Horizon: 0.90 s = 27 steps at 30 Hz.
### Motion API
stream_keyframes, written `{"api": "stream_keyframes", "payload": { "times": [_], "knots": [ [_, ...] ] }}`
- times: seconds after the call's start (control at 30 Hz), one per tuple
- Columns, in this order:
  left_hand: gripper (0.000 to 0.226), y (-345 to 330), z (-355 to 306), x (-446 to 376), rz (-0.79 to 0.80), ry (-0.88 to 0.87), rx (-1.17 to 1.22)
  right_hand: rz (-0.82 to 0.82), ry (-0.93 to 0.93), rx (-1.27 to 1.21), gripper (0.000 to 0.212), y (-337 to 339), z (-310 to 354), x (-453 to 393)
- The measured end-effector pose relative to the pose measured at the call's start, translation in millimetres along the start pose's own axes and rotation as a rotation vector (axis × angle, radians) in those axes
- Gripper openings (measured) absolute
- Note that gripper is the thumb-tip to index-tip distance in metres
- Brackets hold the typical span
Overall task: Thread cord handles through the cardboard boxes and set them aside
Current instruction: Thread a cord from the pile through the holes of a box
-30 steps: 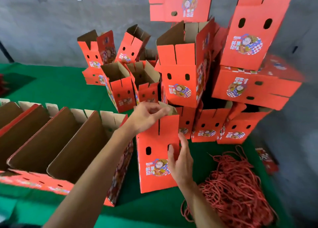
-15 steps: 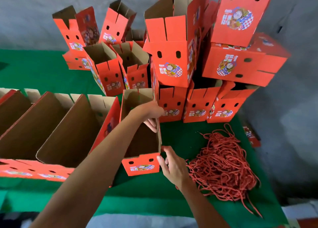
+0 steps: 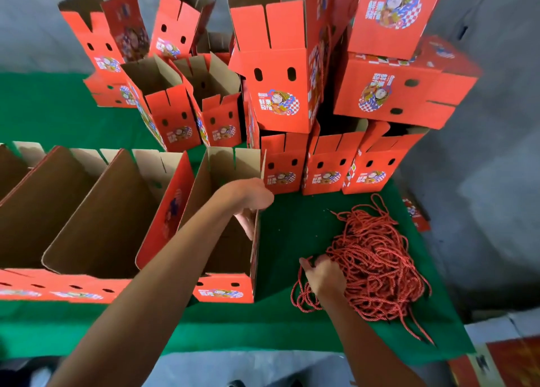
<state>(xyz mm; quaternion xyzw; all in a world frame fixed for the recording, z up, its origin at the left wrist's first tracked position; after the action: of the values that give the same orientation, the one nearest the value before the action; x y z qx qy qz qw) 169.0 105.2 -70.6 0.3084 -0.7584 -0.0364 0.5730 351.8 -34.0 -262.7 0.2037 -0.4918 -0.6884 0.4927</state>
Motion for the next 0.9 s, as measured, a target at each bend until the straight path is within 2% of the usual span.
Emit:
{"api": "stream_keyframes", "payload": {
  "times": [0.1, 0.27, 0.33, 0.43, 0.53, 0.57, 0.67, 0.77, 0.9],
  "knots": [
    [0.030, -1, 8, -2, 0.018, 0.003, 0.043, 0.053, -0.097, -0.041, 0.063, -1, -3, -7],
    [0.037, 6, 22, -13, 0.002, -0.009, 0.288, 0.017, -0.226, -0.289, 0.023, 0, -6, -26],
    [0.029, 12, 35, -19, -0.005, 0.002, 0.402, 0.012, -0.196, -0.309, 0.025, 3, 0, -29],
    [0.033, 18, 51, -26, 0.029, -0.015, 0.529, -0.073, -0.018, -0.317, 0.039, 15, 21, -34],
    [0.035, 26, 63, -32, 0.047, -0.036, 0.632, -0.122, 0.145, -0.457, 0.019, 28, 60, -35],
    [0.037, 27, 64, -32, 0.061, -0.043, 0.651, -0.098, 0.154, -0.593, 0.010, 29, 72, -35],
    [0.041, 26, 61, -33, 0.108, -0.064, 0.698, -0.057, 0.203, -1.029, 0.005, 31, 110, -34],
    [0.044, 26, 48, -31, 0.093, -0.072, 0.677, -0.136, 0.228, -1.124, 0.004, 44, 126, -36],
    [0.043, 28, 33, -30, 0.037, -0.085, 0.619, -0.102, 0.153, -1.237, 0.004, 39, 130, -44]
  ]
}}
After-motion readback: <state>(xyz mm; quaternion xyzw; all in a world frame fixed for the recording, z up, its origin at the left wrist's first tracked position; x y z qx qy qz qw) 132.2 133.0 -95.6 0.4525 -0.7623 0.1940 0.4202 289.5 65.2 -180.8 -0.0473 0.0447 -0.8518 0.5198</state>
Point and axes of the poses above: each hand's wrist, its own x-axis away from the middle knuckle, its own y-axis out of the back of the hand, z = x × y, the point moved 9 cm from there along -x, towards the middle knuckle, and after that the axes turned 15 degrees about y, right-handed, at the moved point
